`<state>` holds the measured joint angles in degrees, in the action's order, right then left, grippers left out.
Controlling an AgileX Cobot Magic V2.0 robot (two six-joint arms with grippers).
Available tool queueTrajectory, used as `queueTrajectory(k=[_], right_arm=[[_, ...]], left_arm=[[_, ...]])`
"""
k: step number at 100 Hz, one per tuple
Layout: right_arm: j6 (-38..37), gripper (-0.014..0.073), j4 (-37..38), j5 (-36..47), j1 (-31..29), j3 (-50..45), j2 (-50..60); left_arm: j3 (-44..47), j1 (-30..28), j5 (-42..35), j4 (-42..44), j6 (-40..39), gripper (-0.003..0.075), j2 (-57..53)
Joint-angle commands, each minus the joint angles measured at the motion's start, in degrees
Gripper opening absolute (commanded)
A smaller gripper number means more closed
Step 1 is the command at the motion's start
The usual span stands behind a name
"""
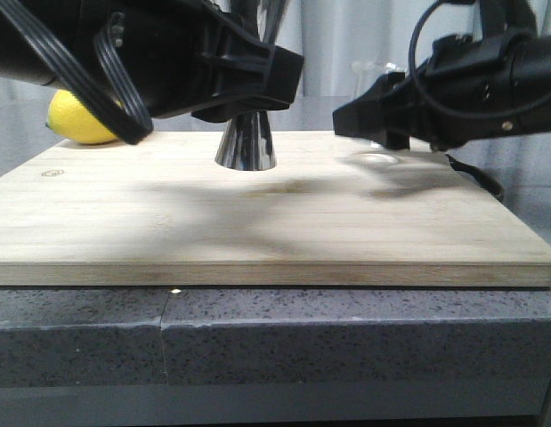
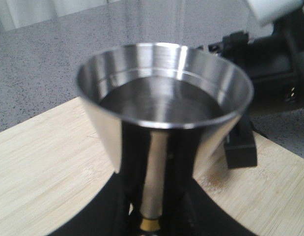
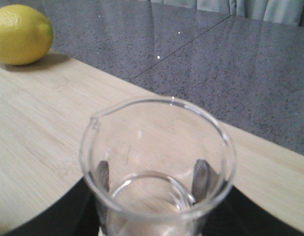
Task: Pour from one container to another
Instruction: 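Lower the beaker back onto the board and open the right gripper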
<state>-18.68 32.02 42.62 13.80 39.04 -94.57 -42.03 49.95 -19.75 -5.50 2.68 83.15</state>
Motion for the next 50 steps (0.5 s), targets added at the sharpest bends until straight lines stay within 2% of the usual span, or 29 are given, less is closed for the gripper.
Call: queueTrajectory(k=[1,39,50], right_arm=[[2.04,0.0066,-1.05,5.89,-0.5,1.2,0.29],[2.62,0.0072,-0.4,6.87,-0.5,1.2,-1.52],[2.62,0.0138,-0.17,6.87,-0.5,1.2,-1.52]], left_arm=[[-1.59,-0.05,-4.99,0.35,-0.01,-0.0019,-2.35],[-1.59,-0.05,-4.99,0.49,-0.01,-0.0019,-2.35],[-1.59,-0.05,-4.99,0.49,-0.01,-0.0019,-2.35]])
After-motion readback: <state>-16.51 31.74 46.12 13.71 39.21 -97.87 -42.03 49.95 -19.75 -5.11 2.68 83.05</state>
